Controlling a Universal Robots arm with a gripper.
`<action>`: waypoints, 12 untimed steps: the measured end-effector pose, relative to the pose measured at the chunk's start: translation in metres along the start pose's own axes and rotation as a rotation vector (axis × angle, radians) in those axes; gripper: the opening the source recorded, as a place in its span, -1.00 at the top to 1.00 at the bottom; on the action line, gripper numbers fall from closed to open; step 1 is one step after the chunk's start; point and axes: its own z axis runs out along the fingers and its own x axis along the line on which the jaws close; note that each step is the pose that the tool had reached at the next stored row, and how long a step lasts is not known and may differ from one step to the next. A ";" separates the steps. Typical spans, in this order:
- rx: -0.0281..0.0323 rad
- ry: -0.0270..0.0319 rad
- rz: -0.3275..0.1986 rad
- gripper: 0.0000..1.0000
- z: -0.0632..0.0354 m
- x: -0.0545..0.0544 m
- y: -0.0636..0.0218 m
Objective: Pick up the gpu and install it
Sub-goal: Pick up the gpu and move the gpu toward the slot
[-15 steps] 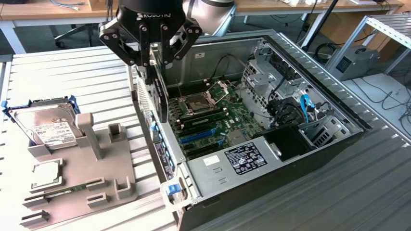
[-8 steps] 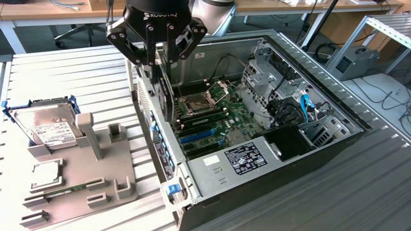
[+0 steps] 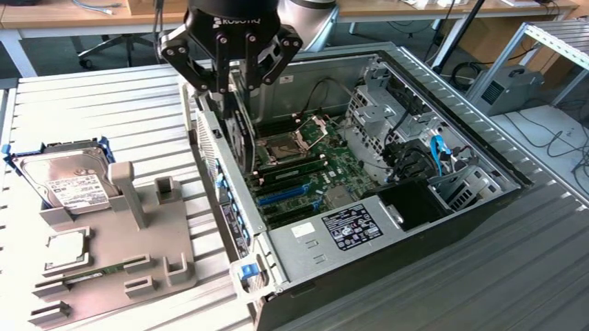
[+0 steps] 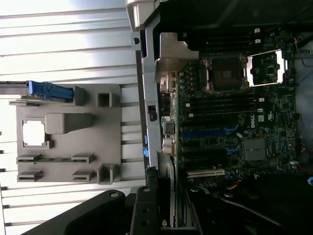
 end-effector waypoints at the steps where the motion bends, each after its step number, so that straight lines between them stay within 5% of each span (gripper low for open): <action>1: 0.0000 0.0000 0.000 0.47 0.0000 -0.001 0.0000; 12: 0.0000 0.0000 0.000 0.47 0.0003 -0.010 0.0008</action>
